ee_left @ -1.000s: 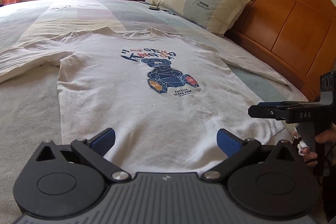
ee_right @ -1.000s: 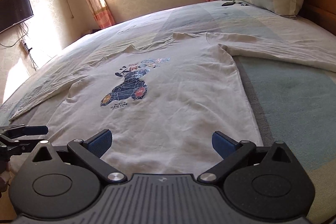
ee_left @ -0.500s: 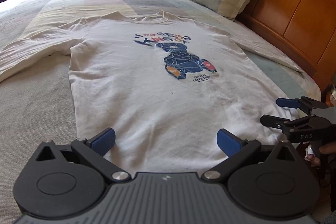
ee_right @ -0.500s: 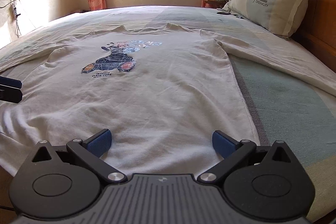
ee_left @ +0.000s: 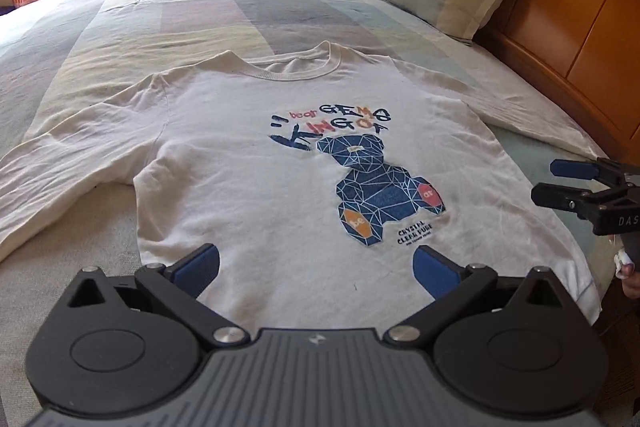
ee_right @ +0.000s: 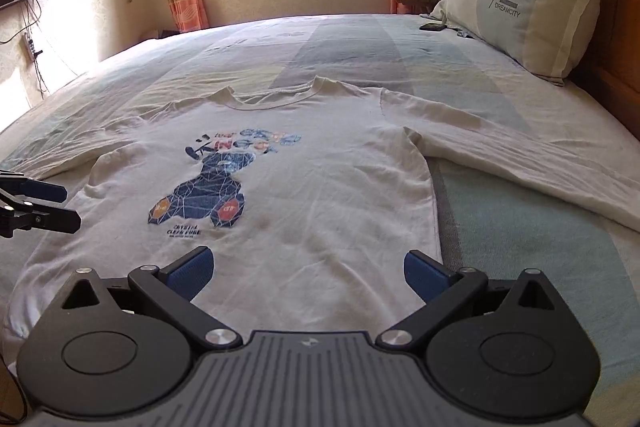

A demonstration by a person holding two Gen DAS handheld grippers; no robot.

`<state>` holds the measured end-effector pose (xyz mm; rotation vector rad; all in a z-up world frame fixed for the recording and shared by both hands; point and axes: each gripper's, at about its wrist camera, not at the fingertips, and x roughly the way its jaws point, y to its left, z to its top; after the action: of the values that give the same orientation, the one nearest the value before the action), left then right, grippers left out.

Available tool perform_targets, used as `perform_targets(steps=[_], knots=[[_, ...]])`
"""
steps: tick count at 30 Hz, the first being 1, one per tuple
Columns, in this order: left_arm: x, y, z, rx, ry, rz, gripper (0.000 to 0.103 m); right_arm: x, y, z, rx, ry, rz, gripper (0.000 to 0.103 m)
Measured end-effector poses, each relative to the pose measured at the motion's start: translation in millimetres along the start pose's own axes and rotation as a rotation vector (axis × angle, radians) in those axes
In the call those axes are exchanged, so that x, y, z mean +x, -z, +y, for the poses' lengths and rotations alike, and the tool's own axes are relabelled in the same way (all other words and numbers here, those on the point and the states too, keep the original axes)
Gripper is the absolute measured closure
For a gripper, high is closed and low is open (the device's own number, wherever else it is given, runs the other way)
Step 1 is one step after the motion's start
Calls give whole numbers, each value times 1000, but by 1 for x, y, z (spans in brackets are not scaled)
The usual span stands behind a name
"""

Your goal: Fold clothes

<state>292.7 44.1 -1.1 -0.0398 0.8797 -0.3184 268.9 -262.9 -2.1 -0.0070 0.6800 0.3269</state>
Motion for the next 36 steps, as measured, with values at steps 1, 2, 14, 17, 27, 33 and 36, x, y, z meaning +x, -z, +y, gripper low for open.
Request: perform_targets(steps=[1, 2, 14, 17, 27, 33, 36], knots=[[5, -5, 0, -6, -18, 21, 1, 7, -13, -3, -2, 4, -8, 0], [9, -8, 0, -8, -34, 39, 1, 16, -27, -7, -4, 9, -16, 0], [23, 0, 5, -144, -63, 180, 1, 144, -79, -83, 197, -33, 146, 0], [25, 3, 4, -169, -80, 204, 1, 121, -59, -94, 253, -46, 149, 0], [25, -16, -19, -133, -83, 177, 1, 135, -90, -116, 223, 23, 77, 0], [15, -10, -15, -176, -125, 191, 1, 119, -83, -128, 292, 3, 143, 0], [11, -12, -16, -189, -139, 173, 1, 118, -109, -147, 380, -64, 44, 0]])
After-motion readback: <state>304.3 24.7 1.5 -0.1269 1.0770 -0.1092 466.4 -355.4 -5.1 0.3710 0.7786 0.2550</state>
